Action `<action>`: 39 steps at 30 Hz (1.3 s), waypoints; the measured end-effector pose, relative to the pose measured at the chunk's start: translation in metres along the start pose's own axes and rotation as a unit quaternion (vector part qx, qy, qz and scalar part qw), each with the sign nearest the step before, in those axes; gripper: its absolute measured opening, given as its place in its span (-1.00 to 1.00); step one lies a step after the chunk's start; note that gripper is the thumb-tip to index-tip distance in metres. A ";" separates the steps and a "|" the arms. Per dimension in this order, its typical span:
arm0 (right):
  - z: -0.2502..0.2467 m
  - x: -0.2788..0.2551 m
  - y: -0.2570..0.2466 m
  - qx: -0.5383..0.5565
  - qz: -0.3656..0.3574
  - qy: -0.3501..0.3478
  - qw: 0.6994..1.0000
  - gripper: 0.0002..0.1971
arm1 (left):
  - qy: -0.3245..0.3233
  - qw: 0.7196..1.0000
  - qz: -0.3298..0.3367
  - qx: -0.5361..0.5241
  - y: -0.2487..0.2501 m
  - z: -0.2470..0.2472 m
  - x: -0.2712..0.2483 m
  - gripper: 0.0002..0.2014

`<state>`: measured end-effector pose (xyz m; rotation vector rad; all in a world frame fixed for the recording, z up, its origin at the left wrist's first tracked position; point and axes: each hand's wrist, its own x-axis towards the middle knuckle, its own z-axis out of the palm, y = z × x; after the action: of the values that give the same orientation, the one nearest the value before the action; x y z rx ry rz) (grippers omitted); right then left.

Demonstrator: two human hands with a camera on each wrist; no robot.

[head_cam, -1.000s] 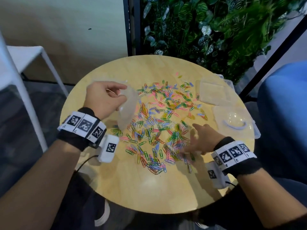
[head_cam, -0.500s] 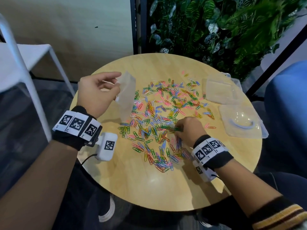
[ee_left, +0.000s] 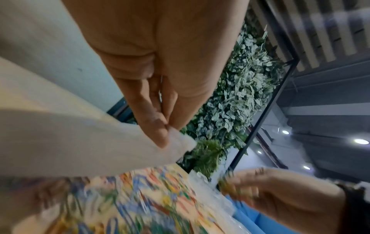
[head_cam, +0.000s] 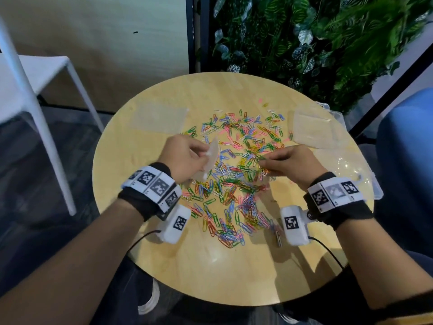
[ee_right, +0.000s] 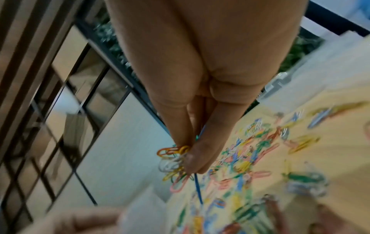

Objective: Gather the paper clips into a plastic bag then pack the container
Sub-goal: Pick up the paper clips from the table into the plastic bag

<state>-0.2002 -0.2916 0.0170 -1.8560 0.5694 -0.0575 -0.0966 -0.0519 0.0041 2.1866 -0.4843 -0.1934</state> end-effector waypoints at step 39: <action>0.048 0.004 0.009 0.067 0.077 -0.176 0.979 -0.87 | -0.147 0.988 0.009 -0.054 0.013 0.049 -0.011 -0.70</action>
<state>-0.1848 -0.2529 -0.0093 -1.6367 0.4469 0.3218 -0.1249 -0.0903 -0.0166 2.0548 -0.6408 -0.5263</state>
